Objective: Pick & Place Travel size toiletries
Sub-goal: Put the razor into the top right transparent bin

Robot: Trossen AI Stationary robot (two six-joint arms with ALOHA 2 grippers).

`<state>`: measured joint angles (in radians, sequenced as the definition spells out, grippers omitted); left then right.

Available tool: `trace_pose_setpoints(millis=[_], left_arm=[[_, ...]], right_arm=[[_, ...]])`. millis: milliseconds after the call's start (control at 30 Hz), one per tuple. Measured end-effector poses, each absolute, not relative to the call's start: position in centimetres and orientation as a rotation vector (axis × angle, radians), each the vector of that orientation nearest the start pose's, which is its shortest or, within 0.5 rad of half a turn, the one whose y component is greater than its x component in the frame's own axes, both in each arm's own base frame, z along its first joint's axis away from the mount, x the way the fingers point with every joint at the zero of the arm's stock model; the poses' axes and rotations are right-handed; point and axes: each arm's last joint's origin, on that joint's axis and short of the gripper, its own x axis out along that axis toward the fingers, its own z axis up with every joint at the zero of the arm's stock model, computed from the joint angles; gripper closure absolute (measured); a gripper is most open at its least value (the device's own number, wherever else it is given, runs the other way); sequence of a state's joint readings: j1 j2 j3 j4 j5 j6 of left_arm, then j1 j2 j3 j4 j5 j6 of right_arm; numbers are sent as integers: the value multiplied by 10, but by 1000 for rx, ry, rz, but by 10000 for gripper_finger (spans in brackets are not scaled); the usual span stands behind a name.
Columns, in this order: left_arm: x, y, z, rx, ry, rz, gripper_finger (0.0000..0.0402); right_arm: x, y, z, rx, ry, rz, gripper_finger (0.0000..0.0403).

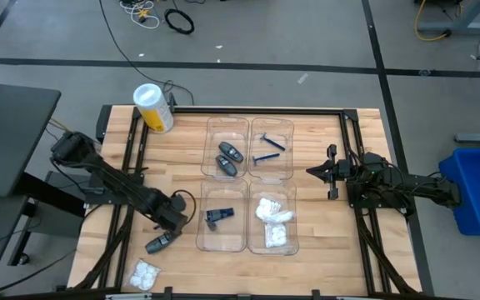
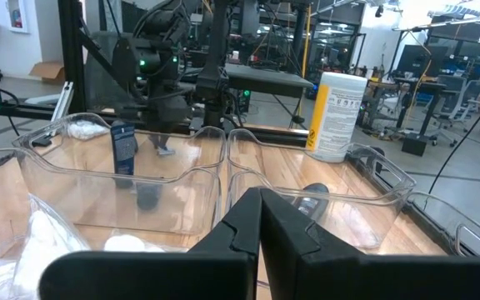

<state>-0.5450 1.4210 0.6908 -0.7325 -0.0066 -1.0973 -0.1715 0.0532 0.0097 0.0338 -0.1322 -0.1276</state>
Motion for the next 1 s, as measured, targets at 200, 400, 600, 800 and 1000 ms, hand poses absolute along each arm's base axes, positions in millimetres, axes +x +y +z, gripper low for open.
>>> trace_pose_setpoints(millis=[200,400,600,800,1000], left_arm=[[189,-114,172,-530,1372,304,351],[191,-116,184,-539,1333,253,352],[191,-115,190,-523,1305,227,356],[185,-109,208,-504,1199,193,355],[179,-103,234,-481,1054,142,358]], right_arm=[[99,-13,166,-126,12,-39,389],[99,-13,166,-126,12,-38,389],[99,-13,166,-126,13,-39,389],[99,-13,166,-126,12,-38,389],[99,-13,166,-126,12,-38,389]])
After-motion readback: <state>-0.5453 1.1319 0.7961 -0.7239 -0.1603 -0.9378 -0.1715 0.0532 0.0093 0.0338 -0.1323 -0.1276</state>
